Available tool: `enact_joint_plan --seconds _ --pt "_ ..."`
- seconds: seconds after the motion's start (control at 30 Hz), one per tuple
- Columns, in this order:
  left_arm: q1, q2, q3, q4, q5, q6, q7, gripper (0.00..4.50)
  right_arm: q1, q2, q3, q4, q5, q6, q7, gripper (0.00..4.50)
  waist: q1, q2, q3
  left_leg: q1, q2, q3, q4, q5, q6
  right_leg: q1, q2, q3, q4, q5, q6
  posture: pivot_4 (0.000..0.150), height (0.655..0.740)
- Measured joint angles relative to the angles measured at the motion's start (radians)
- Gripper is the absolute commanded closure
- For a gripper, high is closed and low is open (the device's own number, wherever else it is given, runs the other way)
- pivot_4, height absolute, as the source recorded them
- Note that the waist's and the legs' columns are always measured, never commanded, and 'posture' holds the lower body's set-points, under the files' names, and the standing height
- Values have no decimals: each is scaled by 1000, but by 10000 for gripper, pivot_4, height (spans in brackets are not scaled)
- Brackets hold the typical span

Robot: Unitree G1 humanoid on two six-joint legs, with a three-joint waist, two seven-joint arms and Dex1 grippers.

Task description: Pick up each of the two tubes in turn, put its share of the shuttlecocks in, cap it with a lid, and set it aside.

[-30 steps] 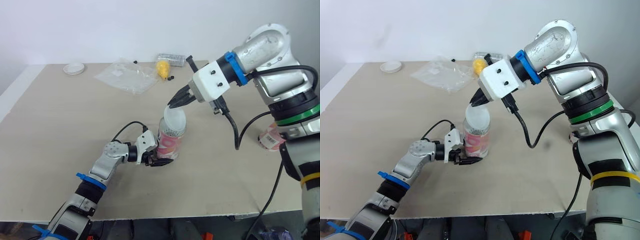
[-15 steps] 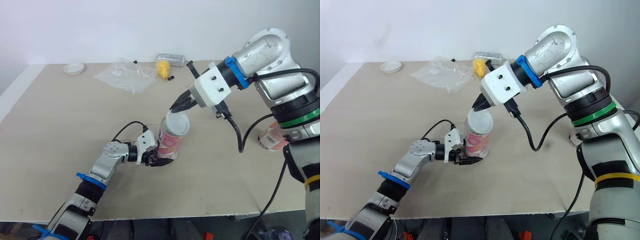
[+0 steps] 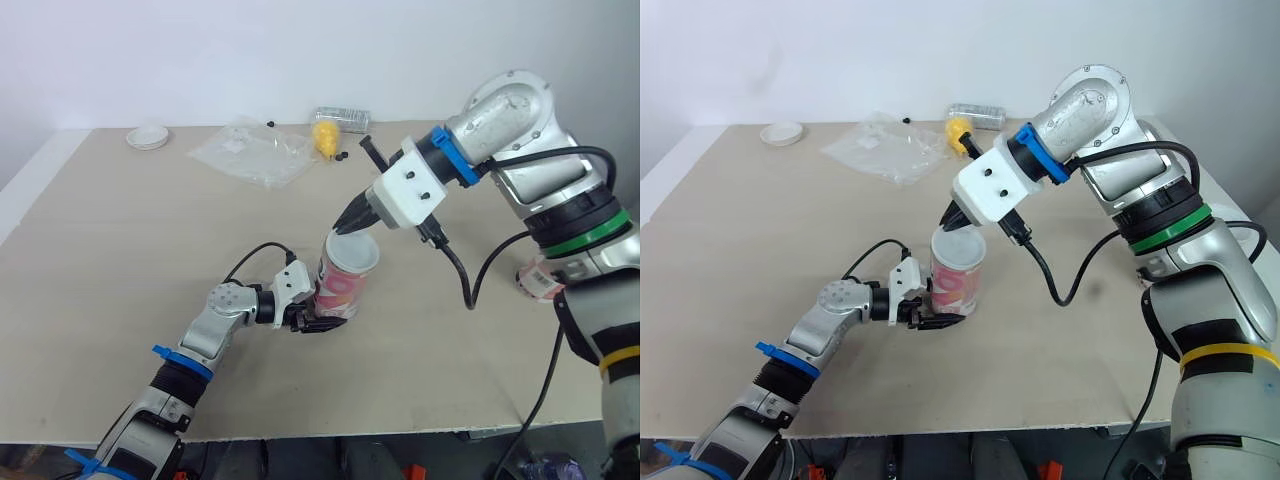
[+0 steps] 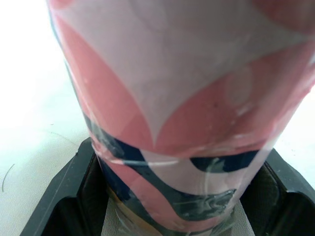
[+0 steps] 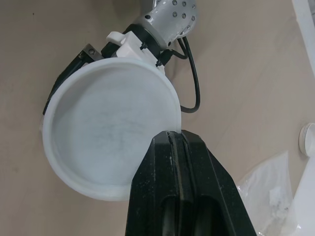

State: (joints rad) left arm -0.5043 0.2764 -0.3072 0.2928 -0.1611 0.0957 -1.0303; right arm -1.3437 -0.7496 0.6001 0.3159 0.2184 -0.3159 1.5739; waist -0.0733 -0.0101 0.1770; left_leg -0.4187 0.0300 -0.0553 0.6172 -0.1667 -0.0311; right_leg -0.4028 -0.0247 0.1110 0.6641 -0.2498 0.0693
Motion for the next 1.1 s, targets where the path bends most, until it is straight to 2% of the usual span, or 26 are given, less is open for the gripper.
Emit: enact_joint_plan --seconds 0.23,0.27,0.3,0.4,0.7,0.93,0.97,1.1 --pt "1 0 -1 -2 0 0 0 12278 0 2 28 4 -8 -8 0 44402 0 0 0 0 0 0 0 0 0 0 0 0 0 0 0 1500 7400" --pt "1 0 -1 -2 0 0 0 12278 0 2 29 4 -8 -8 0 37935 0 0 0 0 0 0 0 0 0 0 0 0 0 0 0 1500 7400" --pt "1 0 0 -2 0 2 0 12278 0 2 31 4 -8 -7 0 35753 0 0 0 0 0 0 0 0 0 0 0 0 0 0 0 1500 7400" --pt "0 0 3 -2 -3 13 0 12278 1 3 32 6 -8 -7 0 22751 0 0 0 0 0 0 0 0 0 0 0 0 0 0 0 1500 7400" --pt "2 0 9 -6 -4 21 0 12278 2 3 -1 10 22 56 1 22751 0 0 0 0 0 0 0 0 0 -1 0 0 0 1 -1 1500 7400" --pt "4 0 10 -8 -4 22 2 12278 18 5 -206 62 122 341 -11 22751 0 0 0 0 0 0 0 0 0 -1 0 0 0 1 -1 1500 7400" --pt "4 0 10 -8 -5 23 2 12278 43 5 -256 62 158 433 -37 22751 0 -1 -1 0 0 0 0 0 0 -1 0 0 0 1 -1 1500 7400" --pt "11 2 16 -19 -12 33 2 12278 161 -9 -380 21 254 709 -116 34114 -1 -1 -1 -1 0 0 -1 0 0 -1 0 0 0 0 -1 1500 7400"
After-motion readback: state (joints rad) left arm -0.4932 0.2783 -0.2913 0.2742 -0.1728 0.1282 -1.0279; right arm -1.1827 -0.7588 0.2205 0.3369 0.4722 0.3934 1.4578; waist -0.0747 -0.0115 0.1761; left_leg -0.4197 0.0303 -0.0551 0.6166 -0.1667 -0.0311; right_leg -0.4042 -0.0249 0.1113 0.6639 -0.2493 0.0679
